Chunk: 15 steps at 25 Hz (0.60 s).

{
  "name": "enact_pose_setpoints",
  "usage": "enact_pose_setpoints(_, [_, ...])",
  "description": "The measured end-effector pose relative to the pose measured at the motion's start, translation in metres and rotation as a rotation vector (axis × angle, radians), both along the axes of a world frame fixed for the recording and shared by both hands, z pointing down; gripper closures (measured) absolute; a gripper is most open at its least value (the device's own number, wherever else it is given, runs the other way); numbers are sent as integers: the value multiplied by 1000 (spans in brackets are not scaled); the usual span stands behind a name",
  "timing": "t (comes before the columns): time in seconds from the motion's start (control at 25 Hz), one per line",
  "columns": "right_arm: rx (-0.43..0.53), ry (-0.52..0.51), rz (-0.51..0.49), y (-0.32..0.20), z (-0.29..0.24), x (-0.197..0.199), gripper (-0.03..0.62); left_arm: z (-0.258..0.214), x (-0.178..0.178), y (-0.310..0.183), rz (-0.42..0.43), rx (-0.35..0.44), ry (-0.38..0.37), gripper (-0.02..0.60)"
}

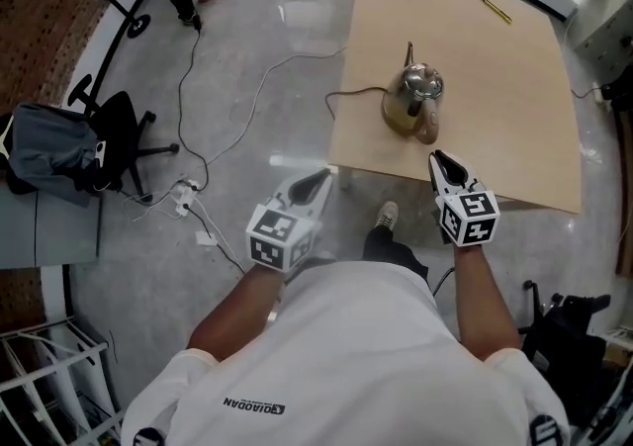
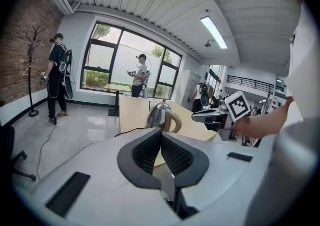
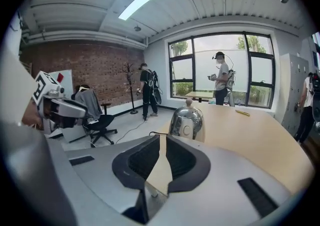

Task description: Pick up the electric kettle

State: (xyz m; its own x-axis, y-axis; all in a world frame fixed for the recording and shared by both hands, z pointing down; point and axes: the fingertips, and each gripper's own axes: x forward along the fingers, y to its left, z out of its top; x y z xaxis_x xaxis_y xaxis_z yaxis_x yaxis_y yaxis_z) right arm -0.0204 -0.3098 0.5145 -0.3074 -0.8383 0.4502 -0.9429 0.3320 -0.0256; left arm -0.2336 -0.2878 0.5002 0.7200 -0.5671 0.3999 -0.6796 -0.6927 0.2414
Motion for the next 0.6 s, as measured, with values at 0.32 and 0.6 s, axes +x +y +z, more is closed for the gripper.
enact_pose_setpoints(0.32, [-85, 25, 52, -74, 41, 31, 399, 5, 14, -33, -48, 5, -48, 586])
enact_pose_setpoints(0.6, [-134, -38, 70, -107, 80, 29, 387, -3, 44, -61, -22, 28, -66, 586])
